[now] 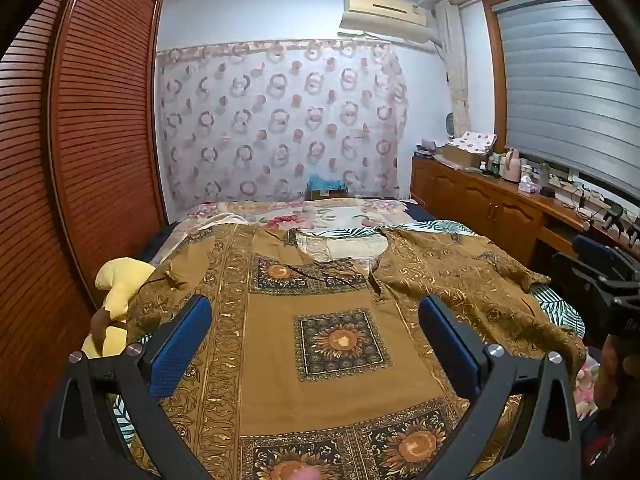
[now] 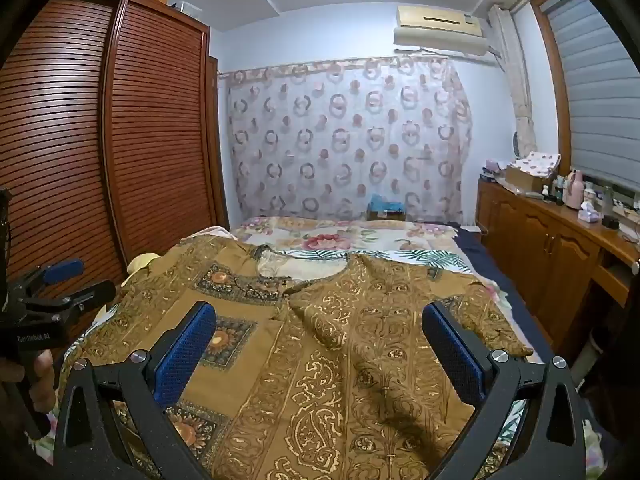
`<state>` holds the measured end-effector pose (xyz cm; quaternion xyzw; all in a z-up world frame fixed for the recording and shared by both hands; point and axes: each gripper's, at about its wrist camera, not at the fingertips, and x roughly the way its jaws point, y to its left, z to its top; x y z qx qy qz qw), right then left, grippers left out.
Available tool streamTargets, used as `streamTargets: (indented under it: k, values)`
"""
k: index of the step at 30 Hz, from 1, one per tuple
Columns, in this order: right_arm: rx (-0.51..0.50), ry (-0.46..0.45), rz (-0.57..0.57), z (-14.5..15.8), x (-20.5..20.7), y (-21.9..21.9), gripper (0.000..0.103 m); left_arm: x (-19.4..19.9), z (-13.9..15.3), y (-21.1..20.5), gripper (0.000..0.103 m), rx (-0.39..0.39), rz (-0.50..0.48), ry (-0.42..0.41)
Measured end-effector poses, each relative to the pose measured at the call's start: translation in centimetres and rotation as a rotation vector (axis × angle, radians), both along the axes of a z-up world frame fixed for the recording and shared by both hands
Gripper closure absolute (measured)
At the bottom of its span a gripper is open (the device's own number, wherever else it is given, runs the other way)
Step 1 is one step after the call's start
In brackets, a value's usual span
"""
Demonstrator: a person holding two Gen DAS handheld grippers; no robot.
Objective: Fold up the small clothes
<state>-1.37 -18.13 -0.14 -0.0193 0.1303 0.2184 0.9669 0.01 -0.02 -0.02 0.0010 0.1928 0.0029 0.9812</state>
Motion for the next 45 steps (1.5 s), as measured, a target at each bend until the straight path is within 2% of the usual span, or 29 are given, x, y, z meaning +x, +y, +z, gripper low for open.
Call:
streamTargets:
  k: [45]
  values:
    - [0.001, 0.014, -0.012, 0.08, 0.11, 0.02, 0.000, 0.16, -0.22, 0.68, 0.000, -0.015, 0.031, -0.006]
